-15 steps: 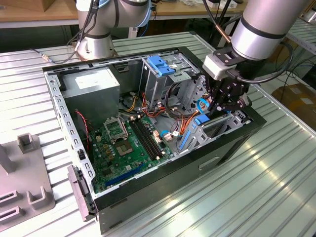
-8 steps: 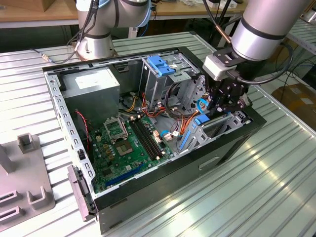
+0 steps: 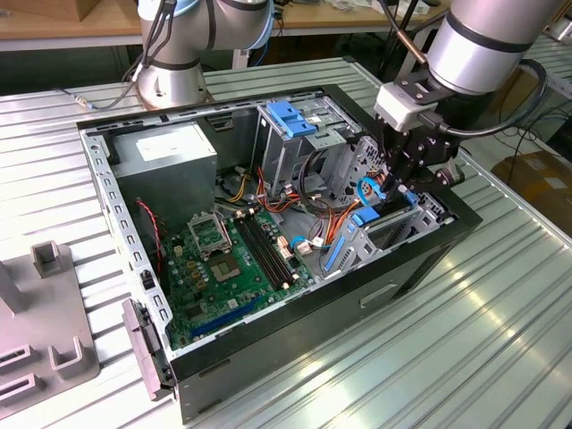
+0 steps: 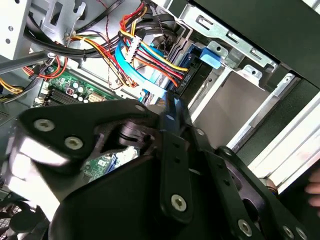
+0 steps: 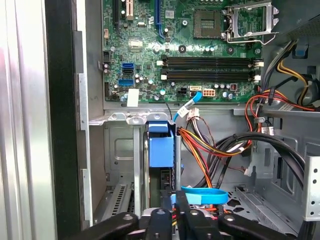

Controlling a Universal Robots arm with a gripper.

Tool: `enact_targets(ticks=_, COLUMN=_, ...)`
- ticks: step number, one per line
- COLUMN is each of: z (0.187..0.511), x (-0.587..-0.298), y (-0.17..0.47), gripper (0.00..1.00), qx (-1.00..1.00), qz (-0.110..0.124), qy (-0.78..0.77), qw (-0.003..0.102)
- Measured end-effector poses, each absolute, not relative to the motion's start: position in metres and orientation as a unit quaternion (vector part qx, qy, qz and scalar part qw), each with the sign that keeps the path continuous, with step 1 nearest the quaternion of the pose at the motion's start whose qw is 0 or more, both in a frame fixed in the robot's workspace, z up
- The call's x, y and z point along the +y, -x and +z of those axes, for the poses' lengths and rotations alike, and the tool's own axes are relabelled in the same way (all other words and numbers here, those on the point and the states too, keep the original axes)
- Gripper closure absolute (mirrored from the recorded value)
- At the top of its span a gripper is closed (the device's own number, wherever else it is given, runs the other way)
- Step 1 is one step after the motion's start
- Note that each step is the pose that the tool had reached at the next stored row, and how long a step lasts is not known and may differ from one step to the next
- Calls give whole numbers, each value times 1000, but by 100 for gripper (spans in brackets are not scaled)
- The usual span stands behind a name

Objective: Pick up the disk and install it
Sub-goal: 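Insert the second disk wire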

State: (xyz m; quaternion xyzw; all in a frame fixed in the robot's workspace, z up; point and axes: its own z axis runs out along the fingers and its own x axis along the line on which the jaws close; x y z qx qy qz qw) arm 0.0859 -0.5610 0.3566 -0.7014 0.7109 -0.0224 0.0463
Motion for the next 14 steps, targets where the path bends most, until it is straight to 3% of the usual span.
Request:
enact_targets(ticks=1, z=357, x=-561, y=-86, gripper=90, qx=711, qz=-22, qy=701, qw=46)
enact_targets(ticks=14, z=360, x=-561, y=-86, gripper=90, qx=711, qz=-22, qy=701, qw=46)
